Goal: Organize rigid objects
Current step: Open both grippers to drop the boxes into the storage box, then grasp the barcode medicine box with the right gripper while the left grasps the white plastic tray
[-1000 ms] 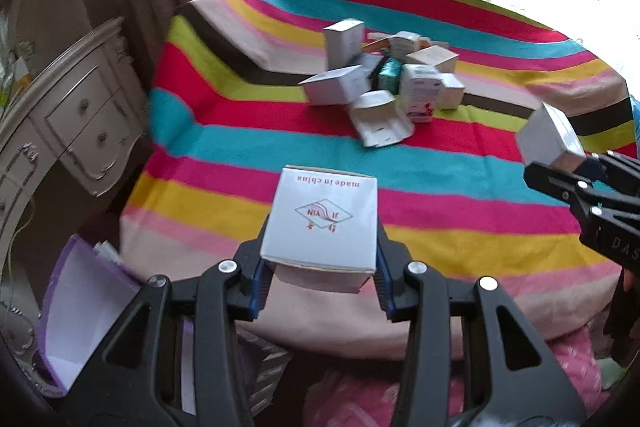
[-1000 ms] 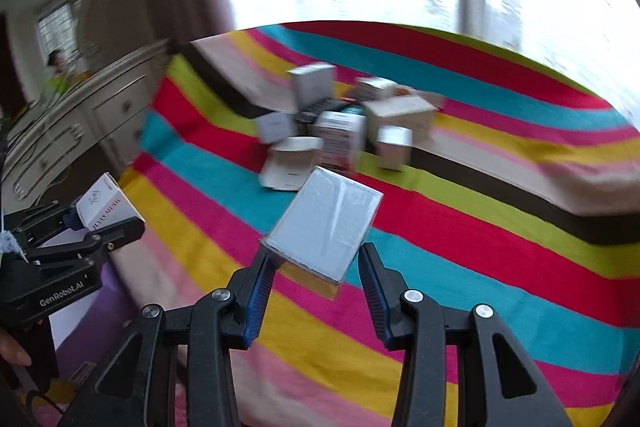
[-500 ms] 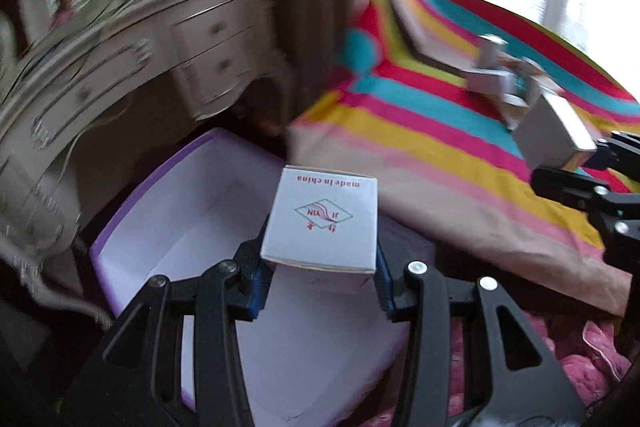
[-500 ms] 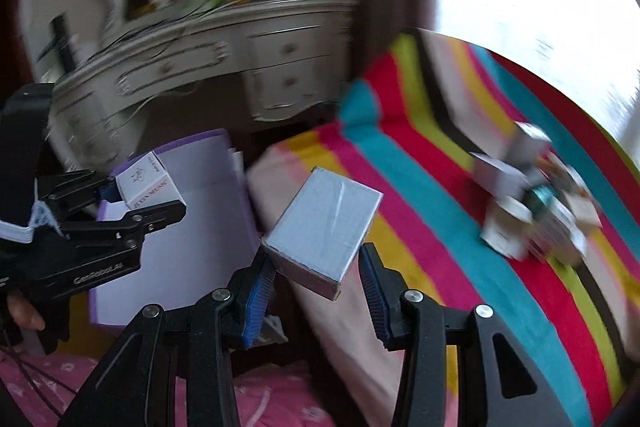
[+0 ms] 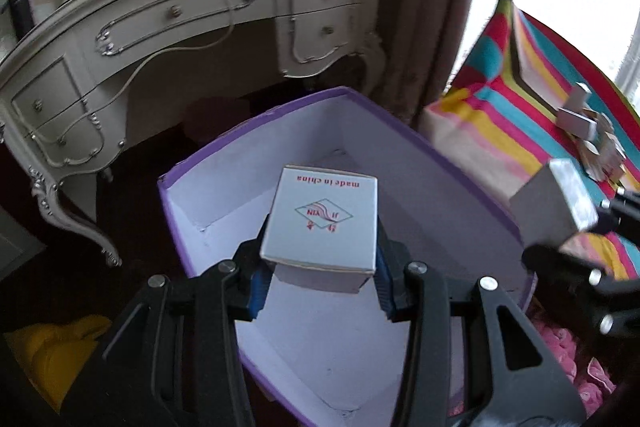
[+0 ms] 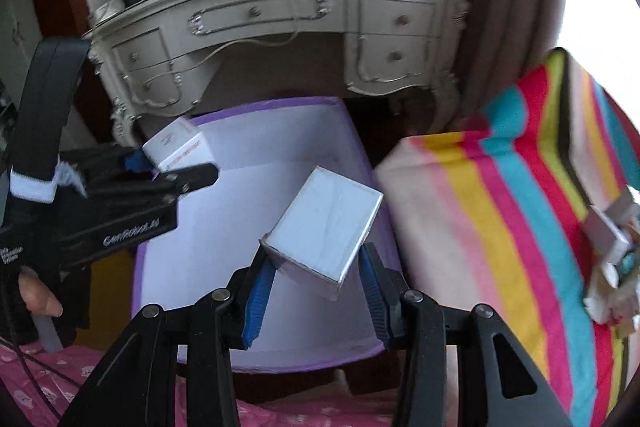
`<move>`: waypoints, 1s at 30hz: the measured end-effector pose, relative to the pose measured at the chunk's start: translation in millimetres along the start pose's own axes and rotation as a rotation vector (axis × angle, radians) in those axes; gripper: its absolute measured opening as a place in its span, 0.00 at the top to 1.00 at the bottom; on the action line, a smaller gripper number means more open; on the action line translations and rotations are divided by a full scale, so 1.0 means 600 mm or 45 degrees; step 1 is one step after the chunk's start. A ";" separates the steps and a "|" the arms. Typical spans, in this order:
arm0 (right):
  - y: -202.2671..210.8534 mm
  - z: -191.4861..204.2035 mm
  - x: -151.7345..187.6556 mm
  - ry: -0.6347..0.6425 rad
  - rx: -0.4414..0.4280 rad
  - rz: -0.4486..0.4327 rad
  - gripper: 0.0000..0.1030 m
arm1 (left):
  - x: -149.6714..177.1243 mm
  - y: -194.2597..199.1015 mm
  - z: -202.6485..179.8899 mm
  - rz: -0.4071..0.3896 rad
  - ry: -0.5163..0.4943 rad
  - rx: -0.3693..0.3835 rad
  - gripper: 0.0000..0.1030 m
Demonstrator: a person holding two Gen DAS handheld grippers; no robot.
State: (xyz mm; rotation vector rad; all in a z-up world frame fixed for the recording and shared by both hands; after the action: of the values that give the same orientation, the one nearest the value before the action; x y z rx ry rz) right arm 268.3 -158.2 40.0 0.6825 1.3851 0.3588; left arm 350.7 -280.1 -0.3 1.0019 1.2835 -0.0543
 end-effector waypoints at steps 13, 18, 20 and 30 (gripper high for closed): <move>-0.006 -0.030 0.032 -0.191 -0.074 -0.009 0.36 | -0.013 -0.010 -0.013 -0.047 0.032 -0.023 0.16; 0.056 -0.151 0.055 -0.273 0.191 -0.109 0.35 | -0.035 -0.009 -0.133 -0.079 -0.147 0.156 0.11; 0.085 -0.224 0.088 -0.381 0.321 -0.117 0.35 | -0.037 -0.013 -0.199 -0.057 -0.226 0.256 0.10; 0.228 -0.520 0.239 -0.803 0.805 -0.165 0.35 | -0.003 -0.092 -0.585 0.139 -0.322 0.653 0.10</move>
State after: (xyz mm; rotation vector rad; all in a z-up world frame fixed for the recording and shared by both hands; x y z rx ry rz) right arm 10.8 104.6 3.9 1.0987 0.9097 -0.4005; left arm 51.6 -89.0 -10.8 1.4506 0.9971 -0.4304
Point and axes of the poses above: each gripper's, at about its wrist camera, not at the fingertips, and y roughly against the way its jaws point, z to its left, x to its underside, the point moved 7 cm from there along -y, roughly the way its jaws point, and after that the axes turned 14 degrees about -z, right-handed, at the moved point
